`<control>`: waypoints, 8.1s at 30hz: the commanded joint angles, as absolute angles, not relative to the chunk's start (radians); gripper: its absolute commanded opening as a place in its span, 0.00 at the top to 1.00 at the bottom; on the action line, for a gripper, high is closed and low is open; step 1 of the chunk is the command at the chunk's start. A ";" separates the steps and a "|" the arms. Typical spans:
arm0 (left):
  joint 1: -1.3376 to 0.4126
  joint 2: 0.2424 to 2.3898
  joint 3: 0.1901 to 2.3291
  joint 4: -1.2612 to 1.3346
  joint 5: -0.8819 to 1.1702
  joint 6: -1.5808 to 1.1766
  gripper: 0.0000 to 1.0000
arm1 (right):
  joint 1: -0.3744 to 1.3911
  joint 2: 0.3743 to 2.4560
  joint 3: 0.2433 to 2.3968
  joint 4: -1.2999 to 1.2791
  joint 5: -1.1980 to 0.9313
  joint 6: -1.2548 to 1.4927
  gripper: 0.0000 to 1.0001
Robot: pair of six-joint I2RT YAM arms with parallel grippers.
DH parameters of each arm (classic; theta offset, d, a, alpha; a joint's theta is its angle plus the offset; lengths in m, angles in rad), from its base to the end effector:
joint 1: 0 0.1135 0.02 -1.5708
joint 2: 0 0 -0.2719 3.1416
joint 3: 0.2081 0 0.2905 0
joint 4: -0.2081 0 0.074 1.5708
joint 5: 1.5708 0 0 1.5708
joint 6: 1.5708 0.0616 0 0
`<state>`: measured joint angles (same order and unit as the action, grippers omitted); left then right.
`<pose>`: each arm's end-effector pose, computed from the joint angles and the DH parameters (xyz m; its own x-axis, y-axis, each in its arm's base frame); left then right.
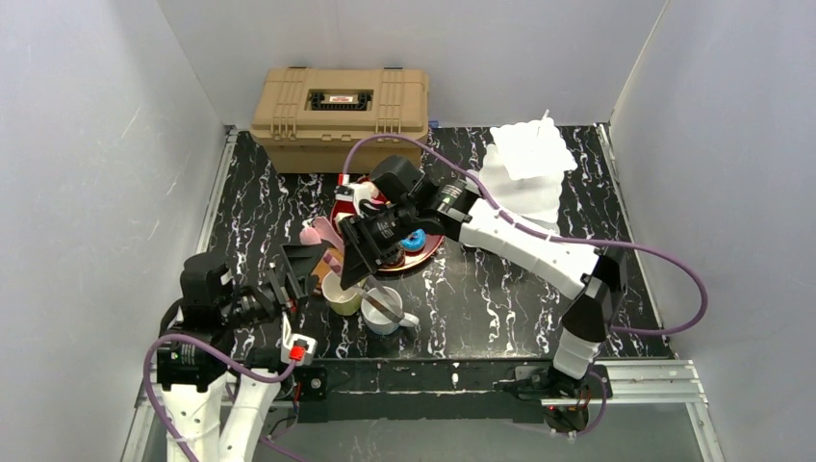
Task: Serve the afternoon tea
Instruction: Adjust the clamp.
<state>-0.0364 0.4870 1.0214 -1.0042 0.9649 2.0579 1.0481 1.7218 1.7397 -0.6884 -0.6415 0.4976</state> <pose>0.0891 -0.0539 0.3878 0.8773 0.4716 0.0885 0.0472 -0.2685 0.9621 0.1881 0.4002 0.3708 -0.7157 -0.4761 -0.5110 -0.6676 0.2515 0.7007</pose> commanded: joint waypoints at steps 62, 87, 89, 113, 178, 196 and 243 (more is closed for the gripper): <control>-0.038 0.509 1.041 -0.495 0.658 1.418 1.00 | 1.069 1.405 1.309 0.409 -0.198 0.681 0.03; -0.038 0.513 1.060 -0.550 0.673 1.428 1.00 | 1.146 1.460 1.401 0.265 -0.070 0.508 0.61; -0.038 0.514 1.060 -0.552 0.673 1.429 1.00 | 1.162 1.456 1.405 0.249 -0.030 0.481 0.64; -0.038 0.535 1.092 -0.582 0.608 1.408 1.00 | 1.182 1.403 1.303 0.383 0.015 0.520 0.13; -0.038 0.527 1.058 -0.558 0.498 1.452 1.00 | 1.290 1.421 1.183 0.672 0.319 0.586 0.38; -0.039 0.519 1.073 -0.585 0.534 1.440 1.00 | 1.292 1.476 1.230 0.666 0.357 0.615 0.37; -0.039 0.689 1.201 -0.784 0.581 0.923 0.02 | 1.286 0.894 0.853 -0.115 0.781 0.201 0.43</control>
